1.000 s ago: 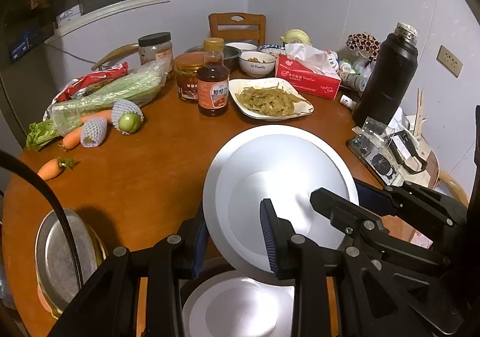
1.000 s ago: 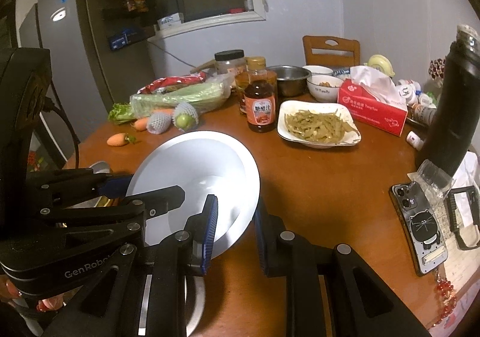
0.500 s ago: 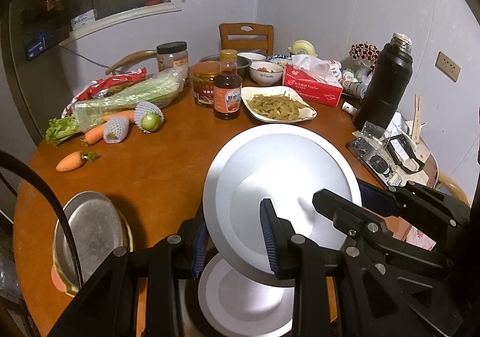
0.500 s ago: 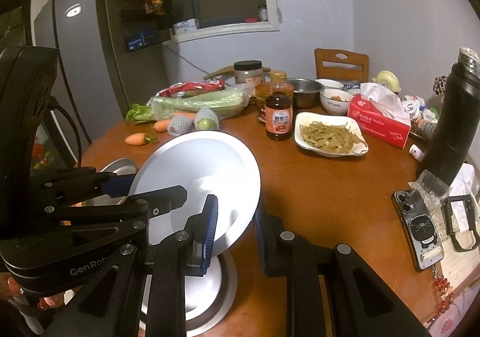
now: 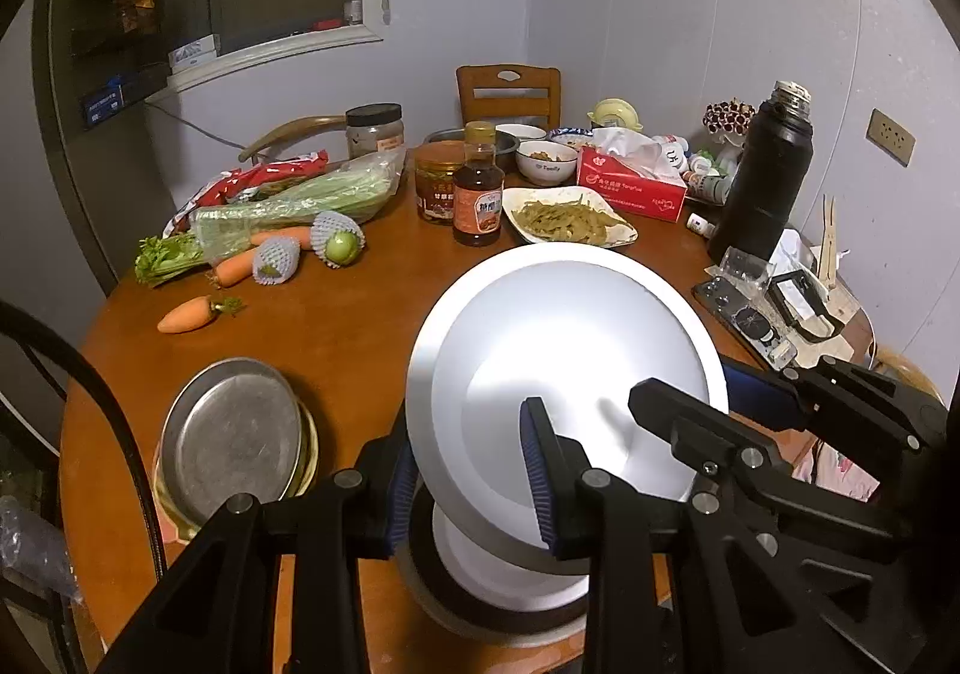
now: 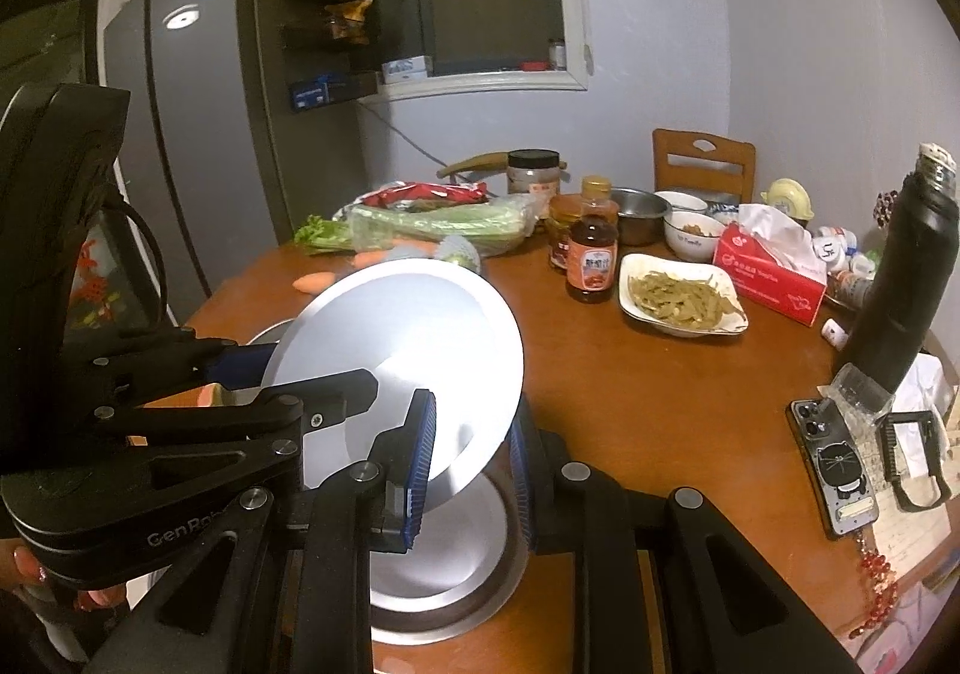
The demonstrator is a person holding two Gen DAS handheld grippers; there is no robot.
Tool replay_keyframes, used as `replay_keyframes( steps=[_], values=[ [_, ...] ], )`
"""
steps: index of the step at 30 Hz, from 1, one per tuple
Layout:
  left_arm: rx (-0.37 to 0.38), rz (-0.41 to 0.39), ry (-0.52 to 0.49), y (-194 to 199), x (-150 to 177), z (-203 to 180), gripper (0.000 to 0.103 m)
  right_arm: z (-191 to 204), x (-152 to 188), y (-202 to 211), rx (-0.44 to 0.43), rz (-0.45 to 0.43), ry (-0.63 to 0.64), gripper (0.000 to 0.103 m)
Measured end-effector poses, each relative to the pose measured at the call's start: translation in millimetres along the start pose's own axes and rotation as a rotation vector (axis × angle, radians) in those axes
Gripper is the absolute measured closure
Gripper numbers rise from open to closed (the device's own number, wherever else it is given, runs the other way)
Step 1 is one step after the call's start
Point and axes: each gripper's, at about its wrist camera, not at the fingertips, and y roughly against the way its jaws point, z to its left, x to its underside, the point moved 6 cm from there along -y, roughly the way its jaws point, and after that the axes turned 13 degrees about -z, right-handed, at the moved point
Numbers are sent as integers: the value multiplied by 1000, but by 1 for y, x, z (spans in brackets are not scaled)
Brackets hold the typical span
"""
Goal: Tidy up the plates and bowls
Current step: 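Lower the white bowl into the steel bowl and open the left gripper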
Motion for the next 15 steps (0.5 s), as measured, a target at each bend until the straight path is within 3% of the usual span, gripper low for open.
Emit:
replay_keyframes(
  steps=[15],
  values=[
    [-1,55,4,-1,32,-1,71,11,25,6,-20,43,13,78]
  ],
)
